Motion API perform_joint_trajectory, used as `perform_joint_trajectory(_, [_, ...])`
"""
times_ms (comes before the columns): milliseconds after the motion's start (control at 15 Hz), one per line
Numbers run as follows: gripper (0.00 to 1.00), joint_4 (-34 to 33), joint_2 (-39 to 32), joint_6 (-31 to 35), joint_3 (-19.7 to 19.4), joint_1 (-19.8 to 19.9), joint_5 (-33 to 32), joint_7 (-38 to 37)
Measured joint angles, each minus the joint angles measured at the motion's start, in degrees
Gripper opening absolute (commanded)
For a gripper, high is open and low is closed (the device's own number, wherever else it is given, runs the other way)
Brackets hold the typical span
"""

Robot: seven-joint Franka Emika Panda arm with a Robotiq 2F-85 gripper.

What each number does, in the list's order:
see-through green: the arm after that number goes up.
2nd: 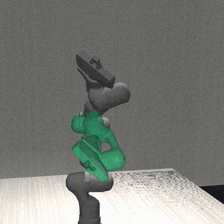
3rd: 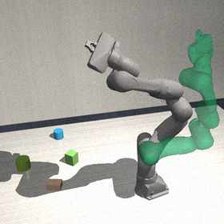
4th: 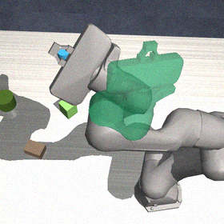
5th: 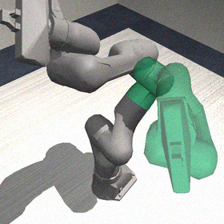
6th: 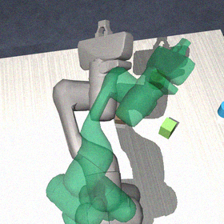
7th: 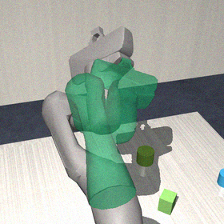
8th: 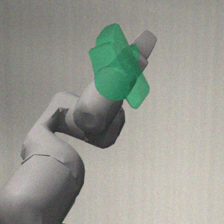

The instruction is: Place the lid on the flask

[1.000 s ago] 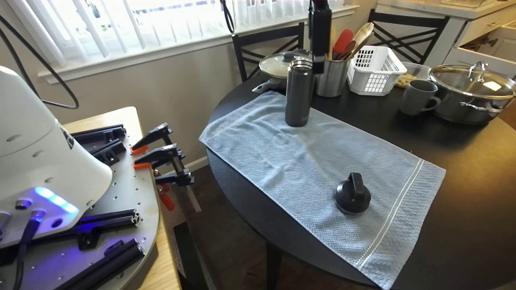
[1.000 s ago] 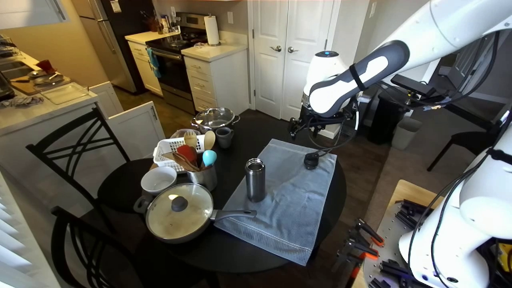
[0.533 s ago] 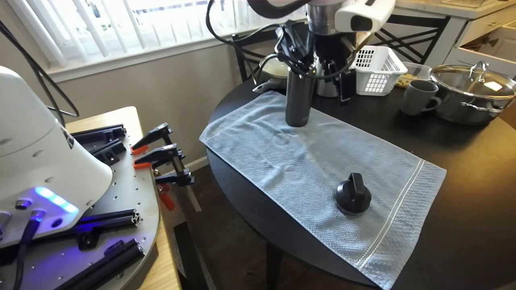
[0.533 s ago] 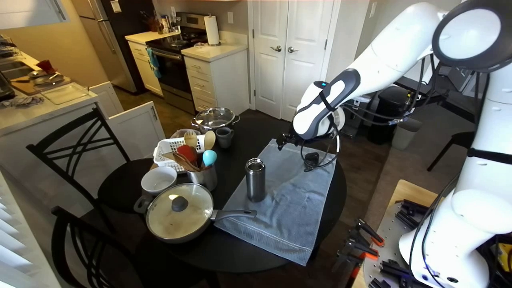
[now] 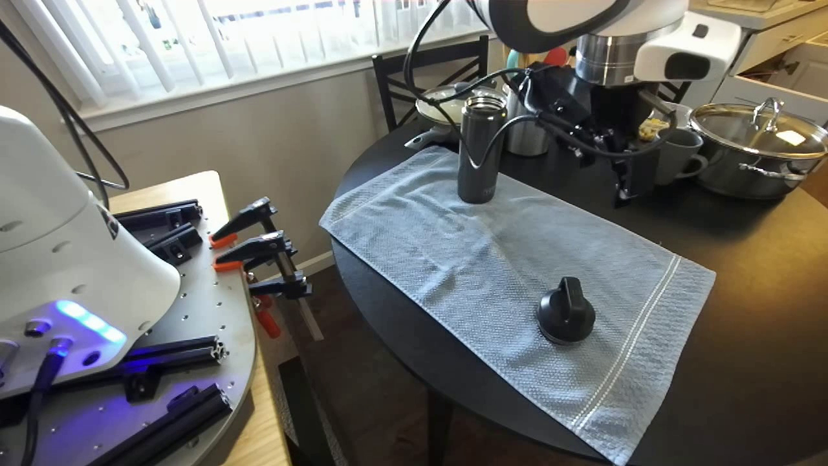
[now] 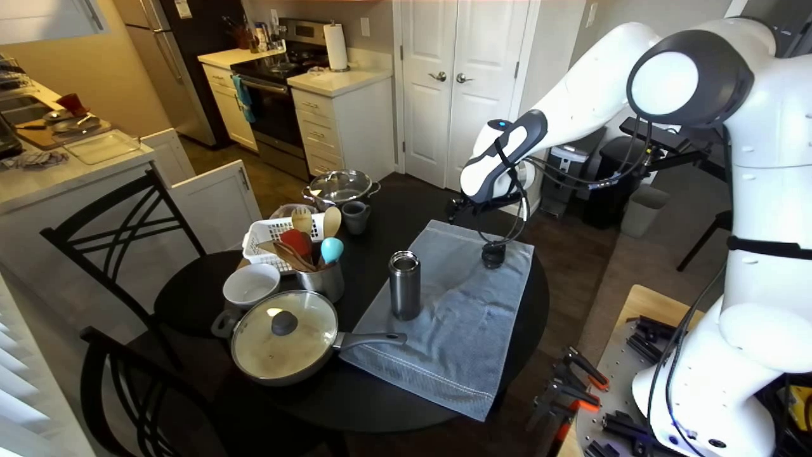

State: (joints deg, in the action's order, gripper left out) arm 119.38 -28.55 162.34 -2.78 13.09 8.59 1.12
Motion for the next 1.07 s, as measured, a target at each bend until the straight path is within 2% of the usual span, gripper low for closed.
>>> perform_joint_trajectory(200, [1.00, -2.9, 0.0, -2.9, -3.5, -3.1, -3.3, -1.5])
perform_joint_trajectory(733, [1.00, -2.8, -0.7, -3.0, -3.0, -2.5, -3.2, -1.2])
perform_joint_trajectory(867, [1.00, -3.0, -1.2, -2.6, 1.1, 0.9, -1.5, 4.2])
perform_joint_trajectory(1067, [1.00, -4.6, -2.3, -2.6, 11.5, 10.4, 1.7, 16.0])
